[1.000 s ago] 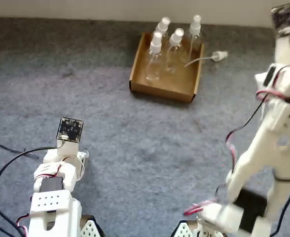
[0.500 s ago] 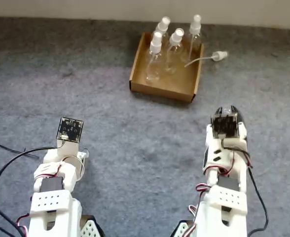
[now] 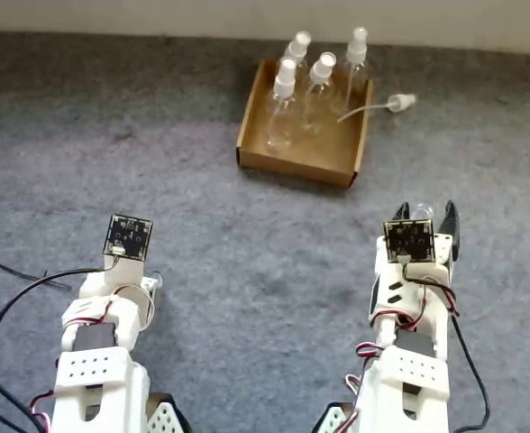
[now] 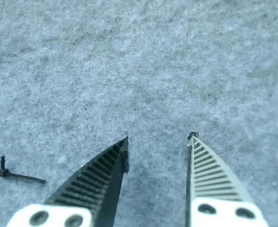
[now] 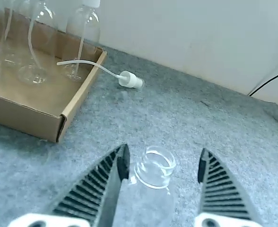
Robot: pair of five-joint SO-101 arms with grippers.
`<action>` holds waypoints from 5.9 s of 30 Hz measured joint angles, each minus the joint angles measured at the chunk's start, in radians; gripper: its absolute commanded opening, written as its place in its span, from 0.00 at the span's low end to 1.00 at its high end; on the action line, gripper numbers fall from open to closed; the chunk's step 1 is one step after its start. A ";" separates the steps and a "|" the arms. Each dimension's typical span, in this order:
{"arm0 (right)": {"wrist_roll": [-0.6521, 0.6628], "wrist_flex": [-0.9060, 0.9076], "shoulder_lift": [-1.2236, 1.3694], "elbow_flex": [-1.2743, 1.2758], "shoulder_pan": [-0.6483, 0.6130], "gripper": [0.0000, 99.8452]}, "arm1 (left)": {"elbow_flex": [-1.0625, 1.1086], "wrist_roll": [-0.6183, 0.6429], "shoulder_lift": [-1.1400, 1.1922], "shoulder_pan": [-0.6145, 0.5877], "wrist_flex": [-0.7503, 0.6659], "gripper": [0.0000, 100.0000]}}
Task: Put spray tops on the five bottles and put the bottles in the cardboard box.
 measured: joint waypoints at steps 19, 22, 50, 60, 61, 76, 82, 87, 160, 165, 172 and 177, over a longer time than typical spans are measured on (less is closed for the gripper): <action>-0.029 0.198 -0.006 0.002 0.066 0.05 | 0.002 0.000 0.000 0.000 0.000 0.19; -0.068 0.244 -0.005 -0.052 0.044 0.00 | 0.002 0.000 0.000 0.000 0.000 0.19; -0.350 1.241 0.450 -0.848 -0.769 0.36 | 0.002 0.000 0.000 0.000 0.000 0.19; -0.350 1.484 0.269 -1.036 -0.663 0.36 | 0.002 0.000 0.000 0.000 0.000 0.19; -0.347 1.510 0.255 -1.096 -0.617 0.36 | 0.002 0.000 0.000 0.000 0.000 0.19; -0.741 1.386 1.112 -1.890 -0.121 0.36 | 0.002 0.000 0.000 0.000 0.000 0.19; -0.839 1.267 1.522 -2.279 -0.123 0.36 | 0.002 0.000 0.000 0.000 0.000 0.19; -0.847 1.142 1.843 -2.562 -0.146 0.36 | 0.002 0.000 0.000 0.000 0.000 0.19; -0.902 1.214 2.467 -3.256 0.023 0.05 | 0.002 0.000 0.000 0.000 0.017 0.19; -0.875 1.272 2.472 -3.267 0.055 0.05 | 0.002 0.000 0.000 0.000 0.017 0.19; -0.868 1.257 2.472 -3.267 0.015 0.05 | 0.002 0.000 0.000 0.000 0.017 0.19; -0.868 1.195 2.470 -3.267 0.018 0.12 | 0.002 0.000 0.000 0.000 0.017 0.19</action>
